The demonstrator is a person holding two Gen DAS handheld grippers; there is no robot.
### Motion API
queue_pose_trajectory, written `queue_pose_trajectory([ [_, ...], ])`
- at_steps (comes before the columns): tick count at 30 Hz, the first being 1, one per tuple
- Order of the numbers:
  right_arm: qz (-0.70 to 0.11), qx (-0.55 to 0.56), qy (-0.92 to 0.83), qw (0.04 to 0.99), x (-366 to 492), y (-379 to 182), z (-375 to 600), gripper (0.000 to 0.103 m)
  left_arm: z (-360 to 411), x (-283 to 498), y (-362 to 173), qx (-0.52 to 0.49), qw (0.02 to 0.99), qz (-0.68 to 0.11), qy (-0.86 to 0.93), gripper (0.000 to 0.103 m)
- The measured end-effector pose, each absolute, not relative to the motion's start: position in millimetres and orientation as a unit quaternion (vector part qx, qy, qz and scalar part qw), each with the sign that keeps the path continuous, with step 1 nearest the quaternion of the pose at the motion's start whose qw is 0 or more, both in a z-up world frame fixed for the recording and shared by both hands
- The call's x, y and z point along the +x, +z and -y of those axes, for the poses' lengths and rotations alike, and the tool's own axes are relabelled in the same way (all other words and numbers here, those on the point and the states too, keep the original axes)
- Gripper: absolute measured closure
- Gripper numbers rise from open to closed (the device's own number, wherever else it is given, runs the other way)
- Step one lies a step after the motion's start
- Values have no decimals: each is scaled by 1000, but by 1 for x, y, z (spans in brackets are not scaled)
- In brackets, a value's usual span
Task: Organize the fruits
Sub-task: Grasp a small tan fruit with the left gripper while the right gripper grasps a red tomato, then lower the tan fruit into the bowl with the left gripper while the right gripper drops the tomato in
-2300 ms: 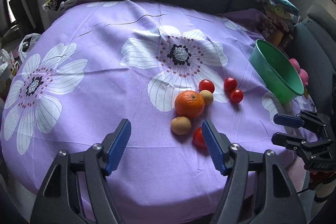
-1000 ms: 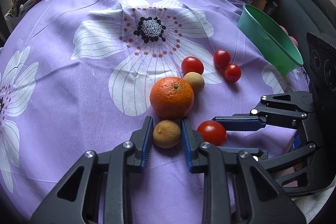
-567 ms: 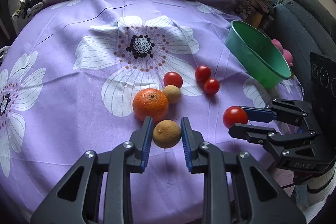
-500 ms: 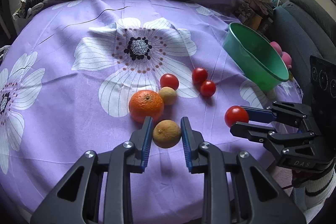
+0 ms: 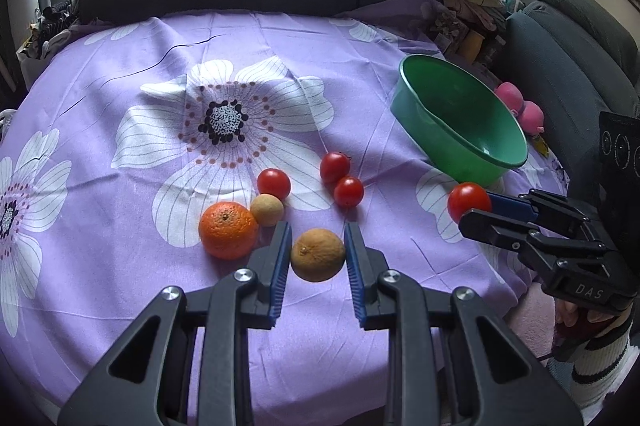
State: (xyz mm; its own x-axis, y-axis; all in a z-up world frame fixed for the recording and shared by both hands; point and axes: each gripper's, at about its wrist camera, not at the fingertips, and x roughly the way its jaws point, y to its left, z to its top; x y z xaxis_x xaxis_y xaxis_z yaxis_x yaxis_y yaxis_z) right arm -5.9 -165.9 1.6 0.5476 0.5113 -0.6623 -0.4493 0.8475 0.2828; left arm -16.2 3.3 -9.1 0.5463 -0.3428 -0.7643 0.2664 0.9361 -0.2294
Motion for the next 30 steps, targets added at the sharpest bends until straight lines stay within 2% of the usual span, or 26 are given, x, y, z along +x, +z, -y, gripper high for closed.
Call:
queue_pose_trajectory([
  [15, -339, 71, 224, 911, -4, 28, 220, 71, 57, 14, 18, -17, 880, -416, -230, 76],
  [30, -326, 93, 165, 926, 13, 30, 264, 71, 123, 49, 23, 12, 865, -411, -287, 76],
])
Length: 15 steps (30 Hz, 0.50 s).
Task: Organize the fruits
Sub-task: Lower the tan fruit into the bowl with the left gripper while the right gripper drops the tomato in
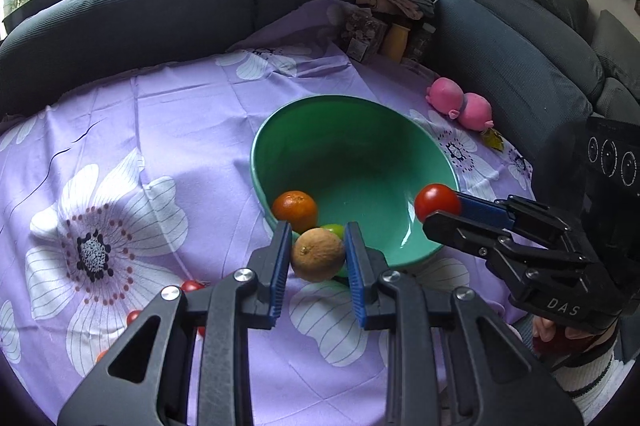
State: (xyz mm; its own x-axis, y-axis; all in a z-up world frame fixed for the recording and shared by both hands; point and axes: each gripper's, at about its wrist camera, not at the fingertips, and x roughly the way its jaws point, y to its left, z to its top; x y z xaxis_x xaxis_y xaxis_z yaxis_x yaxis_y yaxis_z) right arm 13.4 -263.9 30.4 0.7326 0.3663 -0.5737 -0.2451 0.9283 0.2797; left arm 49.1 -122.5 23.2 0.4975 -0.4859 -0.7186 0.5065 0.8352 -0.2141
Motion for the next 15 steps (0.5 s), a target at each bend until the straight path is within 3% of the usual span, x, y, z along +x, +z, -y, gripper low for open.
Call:
queue_pose_trajectory([
  [15, -357, 83, 130, 921, 28, 8, 282, 71, 163, 69, -3, 40, 850, -434, -295, 76],
])
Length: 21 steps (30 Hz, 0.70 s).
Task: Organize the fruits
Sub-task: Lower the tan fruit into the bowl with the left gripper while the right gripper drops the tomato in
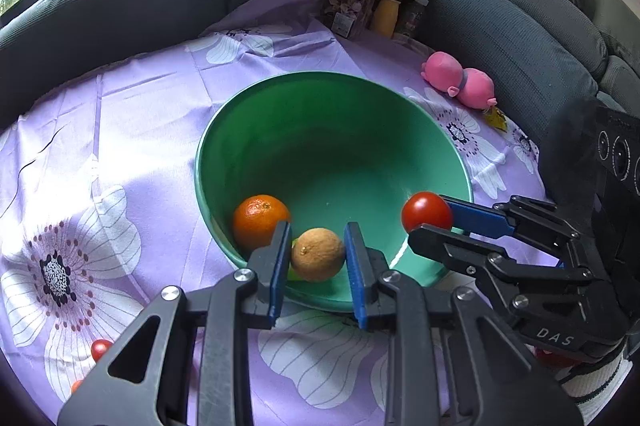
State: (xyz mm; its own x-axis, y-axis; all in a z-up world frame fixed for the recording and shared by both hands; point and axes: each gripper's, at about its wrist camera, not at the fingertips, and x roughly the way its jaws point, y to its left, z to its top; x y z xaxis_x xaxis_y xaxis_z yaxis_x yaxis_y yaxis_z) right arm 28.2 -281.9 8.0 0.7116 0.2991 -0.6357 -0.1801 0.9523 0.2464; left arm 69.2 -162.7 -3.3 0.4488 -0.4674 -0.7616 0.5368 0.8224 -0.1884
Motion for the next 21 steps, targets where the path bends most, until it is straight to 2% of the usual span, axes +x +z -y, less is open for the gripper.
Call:
queue_pose_trajectory([
  [11, -371, 84, 122, 917, 32, 3, 281, 71, 163, 72, -7, 46, 853, -438, -280, 77],
  [13, -372, 88, 120, 916, 32, 4, 282, 71, 162, 72, -7, 46, 854, -438, -277, 74],
  [17, -373, 92, 117, 916, 30, 6, 282, 69, 159, 69, -5, 46, 857, -433, -276, 50],
  [21, -372, 88, 115, 917, 25, 9, 280, 67, 153, 63, 1, 44, 863, -424, -270, 40],
])
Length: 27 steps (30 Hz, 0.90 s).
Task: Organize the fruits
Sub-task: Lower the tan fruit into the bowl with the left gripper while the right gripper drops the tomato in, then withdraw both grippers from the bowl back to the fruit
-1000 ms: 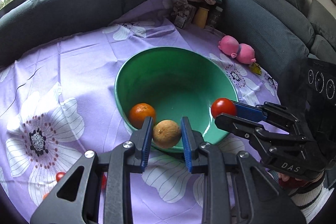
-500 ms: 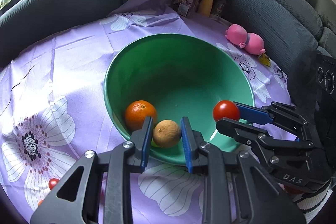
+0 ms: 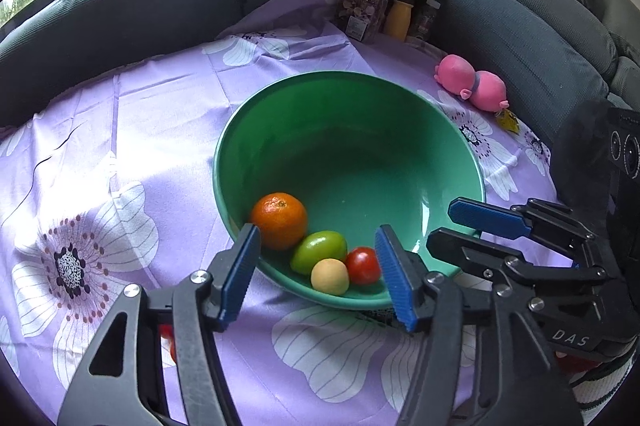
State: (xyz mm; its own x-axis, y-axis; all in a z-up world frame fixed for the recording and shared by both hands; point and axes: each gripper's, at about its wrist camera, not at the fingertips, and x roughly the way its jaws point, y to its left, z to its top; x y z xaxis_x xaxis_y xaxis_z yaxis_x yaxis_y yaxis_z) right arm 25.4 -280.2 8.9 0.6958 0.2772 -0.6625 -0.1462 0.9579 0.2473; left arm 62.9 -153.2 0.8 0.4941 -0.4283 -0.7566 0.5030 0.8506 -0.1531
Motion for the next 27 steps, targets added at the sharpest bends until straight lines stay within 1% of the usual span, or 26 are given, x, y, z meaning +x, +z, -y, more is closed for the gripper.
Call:
queue_pose_trajectory([
  [2, -370, 89, 116, 918, 22, 11, 280, 67, 147, 59, 2, 41, 866, -423, -262, 35],
  [4, -366, 90, 117, 919, 19, 15, 280, 67, 141, 55, 2, 36, 868, -425, -254, 35],
  [6, -362, 93, 119, 920, 16, 18, 279, 67, 132, 50, 2, 31, 871, -426, -243, 29],
  [11, -358, 92, 131, 920, 8, 24, 271, 67, 101, 30, 2, 14, 879, -421, -223, 28],
  [20, -357, 53, 199, 911, -9, 31, 227, 67, 18, -12, -8, -51, 881, -437, -172, 28],
  [27, -378, 27, 238, 894, -12, 21, 191, 67, -21, -37, -18, -79, 880, -447, -140, 28],
])
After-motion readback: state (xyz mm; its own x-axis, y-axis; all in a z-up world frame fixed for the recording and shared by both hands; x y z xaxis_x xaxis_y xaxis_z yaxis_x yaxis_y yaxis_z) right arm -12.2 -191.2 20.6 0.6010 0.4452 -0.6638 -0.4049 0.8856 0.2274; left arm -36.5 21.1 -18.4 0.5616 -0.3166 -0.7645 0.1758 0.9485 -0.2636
